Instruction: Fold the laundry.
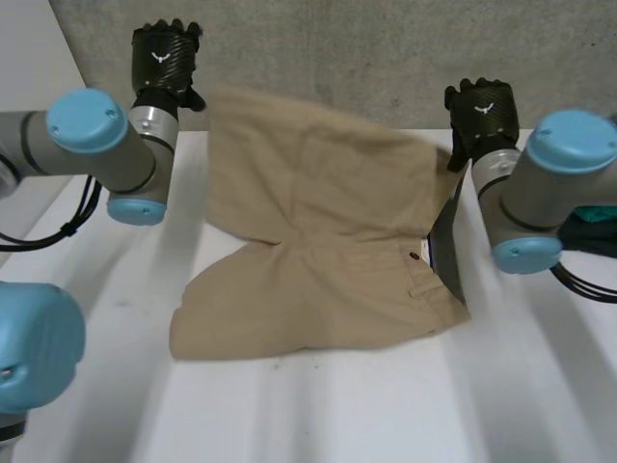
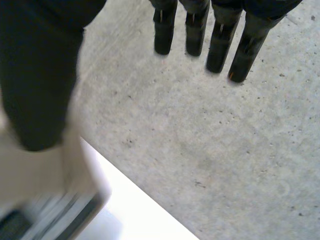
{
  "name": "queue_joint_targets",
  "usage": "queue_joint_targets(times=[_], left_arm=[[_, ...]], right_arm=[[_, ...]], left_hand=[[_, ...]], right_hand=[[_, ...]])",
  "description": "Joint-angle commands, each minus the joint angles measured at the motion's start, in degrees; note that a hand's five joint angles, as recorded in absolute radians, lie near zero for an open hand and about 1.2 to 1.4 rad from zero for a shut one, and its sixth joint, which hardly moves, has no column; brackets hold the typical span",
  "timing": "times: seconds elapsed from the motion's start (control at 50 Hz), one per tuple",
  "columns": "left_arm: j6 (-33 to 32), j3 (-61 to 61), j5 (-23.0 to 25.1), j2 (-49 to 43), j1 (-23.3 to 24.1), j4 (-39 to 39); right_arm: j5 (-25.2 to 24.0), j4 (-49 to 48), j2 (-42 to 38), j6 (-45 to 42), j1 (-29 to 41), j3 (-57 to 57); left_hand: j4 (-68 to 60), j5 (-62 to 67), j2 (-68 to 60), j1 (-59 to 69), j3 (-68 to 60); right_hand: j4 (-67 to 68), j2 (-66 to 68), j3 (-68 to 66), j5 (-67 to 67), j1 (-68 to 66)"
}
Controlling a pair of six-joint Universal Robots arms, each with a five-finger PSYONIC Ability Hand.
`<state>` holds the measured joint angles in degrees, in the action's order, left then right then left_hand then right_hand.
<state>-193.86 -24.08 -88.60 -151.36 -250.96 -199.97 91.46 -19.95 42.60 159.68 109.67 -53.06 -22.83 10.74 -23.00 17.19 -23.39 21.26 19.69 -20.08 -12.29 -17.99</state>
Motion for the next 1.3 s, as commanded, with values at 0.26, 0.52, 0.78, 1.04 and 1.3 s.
queue_joint_targets(times=[0.26,0.52,0.78,1.04,1.3], left_arm=[[-0.1,-41.5,0.8,28.6,0.3,-1.7],[0.1,-80.8,0.9,59.1,1.4,13.0],[0.6,-94.1,0.8,54.3,1.8,13.7],[0.6,-90.8,0.4,45.3,1.8,8.3],[-0.2,-84.5,-1.0,38.5,2.3,2.7]], right_arm=[[-9.4,7.2,22.6,-6.2,0.1,-22.6],[-21.1,20.5,31.0,-21.2,-3.6,-44.0],[-28.4,8.9,22.7,-23.2,-6.2,-48.3],[-28.1,5.5,17.0,-23.4,-6.2,-44.8],[-27.7,5.7,17.2,-22.6,-6.1,-45.5]], left_hand=[[12.8,-10.7,13.0,-7.2,13.4],[4.8,-2.7,4.9,0.9,5.3],[-12.8,14.9,-12.6,18.4,-12.2],[-10.9,13.0,-10.8,16.6,-10.4],[-12.3,14.4,-12.1,17.9,-11.7]], right_hand=[[-11.3,-9.7,10.1,12.3,8.0],[0.2,1.8,-1.4,0.8,-3.5],[15.0,16.6,-16.2,-14.0,-18.3],[50.0,51.6,-51.2,-49.0,-53.3],[58.7,60.3,-59.9,-57.7,-62.0]])
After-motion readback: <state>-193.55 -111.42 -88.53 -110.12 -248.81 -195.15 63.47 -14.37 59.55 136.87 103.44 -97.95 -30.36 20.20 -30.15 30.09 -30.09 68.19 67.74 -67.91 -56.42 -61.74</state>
